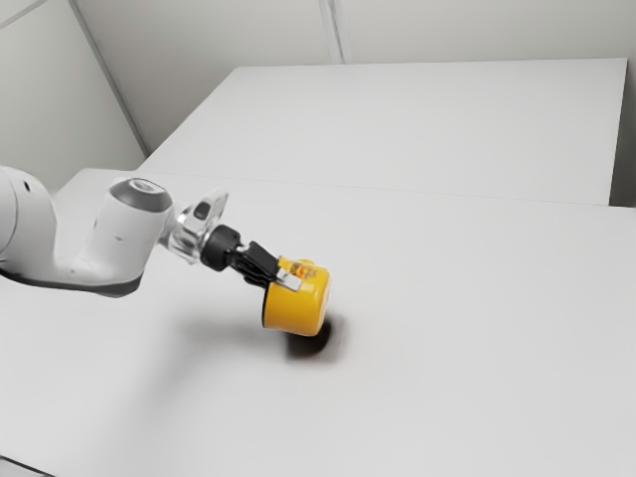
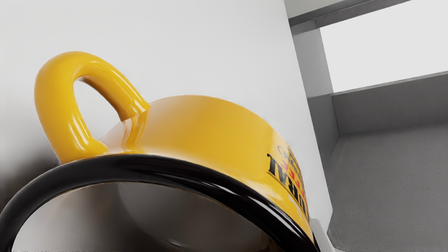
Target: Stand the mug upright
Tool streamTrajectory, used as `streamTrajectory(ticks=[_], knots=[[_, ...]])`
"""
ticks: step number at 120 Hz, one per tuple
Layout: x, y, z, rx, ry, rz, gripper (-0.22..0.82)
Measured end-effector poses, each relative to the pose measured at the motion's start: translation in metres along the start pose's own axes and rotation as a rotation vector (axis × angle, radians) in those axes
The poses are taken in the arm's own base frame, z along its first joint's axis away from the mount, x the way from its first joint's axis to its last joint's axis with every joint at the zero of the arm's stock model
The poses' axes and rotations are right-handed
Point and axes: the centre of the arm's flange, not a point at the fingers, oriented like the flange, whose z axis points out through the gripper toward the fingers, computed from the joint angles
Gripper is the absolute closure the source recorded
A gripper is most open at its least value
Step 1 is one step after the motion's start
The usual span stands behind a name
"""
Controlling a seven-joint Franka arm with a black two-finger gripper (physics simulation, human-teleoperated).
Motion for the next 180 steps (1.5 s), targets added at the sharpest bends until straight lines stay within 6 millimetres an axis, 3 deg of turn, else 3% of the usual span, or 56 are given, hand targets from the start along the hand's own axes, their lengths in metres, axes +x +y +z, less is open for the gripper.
streamTrajectory(ticks=[27, 44, 85, 148, 152, 169, 180], knots=[[0.009, 0.047, -0.024, 0.391, -0.233, 0.187, 0.77], [0.012, 0.062, -0.010, 0.614, -0.348, 0.287, 0.77], [0.000, 0.048, 0.027, 0.924, -0.450, 0.461, 0.77], [-0.013, 0.029, 0.045, 0.976, -0.497, 0.429, 0.77], [-0.013, 0.028, 0.046, 0.976, -0.497, 0.426, 0.74], [-0.014, 0.027, 0.047, 0.965, -0.500, 0.415, 0.43], [-0.014, 0.028, 0.047, 0.964, -0.499, 0.414, 0.28]])
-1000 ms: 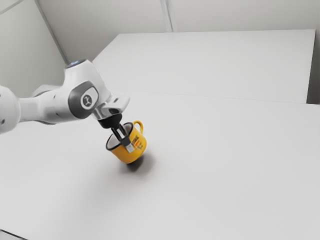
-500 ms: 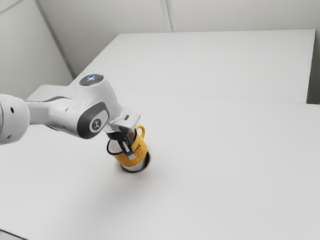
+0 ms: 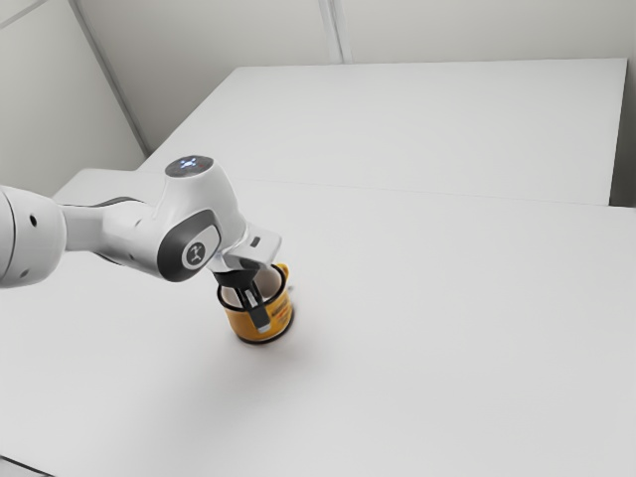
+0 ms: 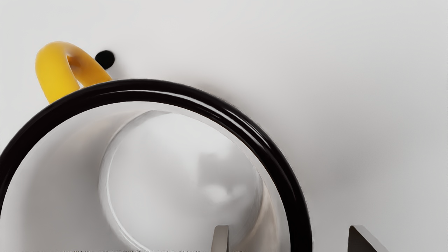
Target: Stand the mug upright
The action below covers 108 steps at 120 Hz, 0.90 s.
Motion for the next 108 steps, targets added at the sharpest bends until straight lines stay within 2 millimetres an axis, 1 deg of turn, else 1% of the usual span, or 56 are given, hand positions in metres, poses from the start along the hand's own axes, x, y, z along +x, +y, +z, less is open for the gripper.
streamTrajectory(ticks=[11, 24, 34, 44, 48, 63, 68, 87, 93, 100, 108], knots=[[0.000, 0.000, -0.002, 0.001, 0.002, 0.001, 0.18], [0.000, 0.002, -0.010, 0.008, 0.008, 0.003, 0.11], [0.000, 0.004, -0.024, 0.019, 0.020, 0.003, 0.07], [-0.001, 0.008, -0.042, 0.027, 0.029, -0.007, 0.05], [0.001, 0.008, -0.053, 0.030, 0.035, -0.016, 0.04], [0.004, 0.005, -0.082, 0.012, 0.048, -0.114, 0.02], [0.007, 0.000, -0.099, 0.011, 0.063, -0.155, 0.02], [0.027, -0.015, -0.189, 0.021, 0.133, -0.275, 0.01], [0.027, -0.021, -0.210, 0.013, 0.133, -0.322, 0.01], [0.031, -0.029, -0.229, -0.001, 0.124, -0.373, 0.01], [0.036, -0.043, -0.254, -0.011, 0.121, -0.426, 0.00]])
